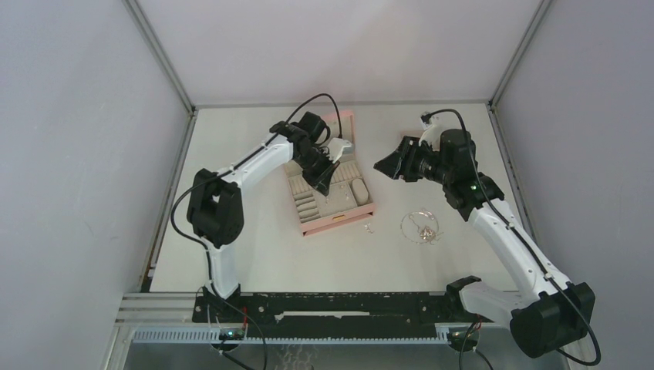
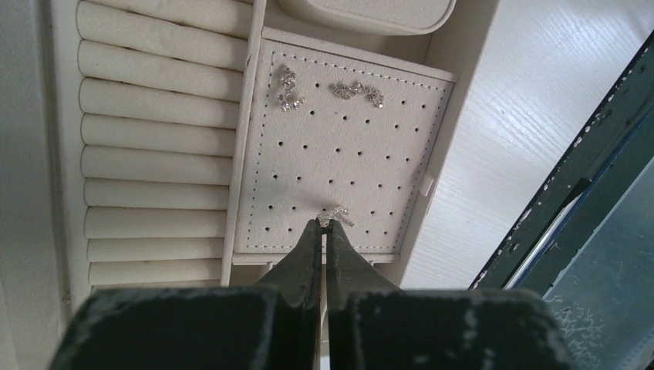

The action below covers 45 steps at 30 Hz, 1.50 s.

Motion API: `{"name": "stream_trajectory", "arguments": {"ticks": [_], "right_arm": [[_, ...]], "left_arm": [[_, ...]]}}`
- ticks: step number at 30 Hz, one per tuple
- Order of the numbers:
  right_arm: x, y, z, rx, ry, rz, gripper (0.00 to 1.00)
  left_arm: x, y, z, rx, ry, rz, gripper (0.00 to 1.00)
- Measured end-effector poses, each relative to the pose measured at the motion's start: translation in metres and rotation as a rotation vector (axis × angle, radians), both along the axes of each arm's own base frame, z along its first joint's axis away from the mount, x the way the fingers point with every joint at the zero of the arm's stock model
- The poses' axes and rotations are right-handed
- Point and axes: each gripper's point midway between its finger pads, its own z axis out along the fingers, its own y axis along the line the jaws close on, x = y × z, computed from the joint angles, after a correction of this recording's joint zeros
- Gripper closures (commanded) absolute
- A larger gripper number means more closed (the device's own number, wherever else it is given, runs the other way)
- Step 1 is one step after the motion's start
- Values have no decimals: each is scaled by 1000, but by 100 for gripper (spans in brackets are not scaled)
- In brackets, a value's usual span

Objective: Organize the mixed jewelry
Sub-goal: Place the jewelry in the jewelry box.

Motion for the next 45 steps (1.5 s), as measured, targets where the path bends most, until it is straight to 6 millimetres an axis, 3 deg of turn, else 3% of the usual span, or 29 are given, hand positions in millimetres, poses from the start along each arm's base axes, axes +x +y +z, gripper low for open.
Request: {"name": "stream_trajectory", "arguments": {"ticks": [45], "right_arm": [[0,4,-3,0,10,14,46]], "left_arm": [[-3,-1,-14,30,24,-12,100]]}}
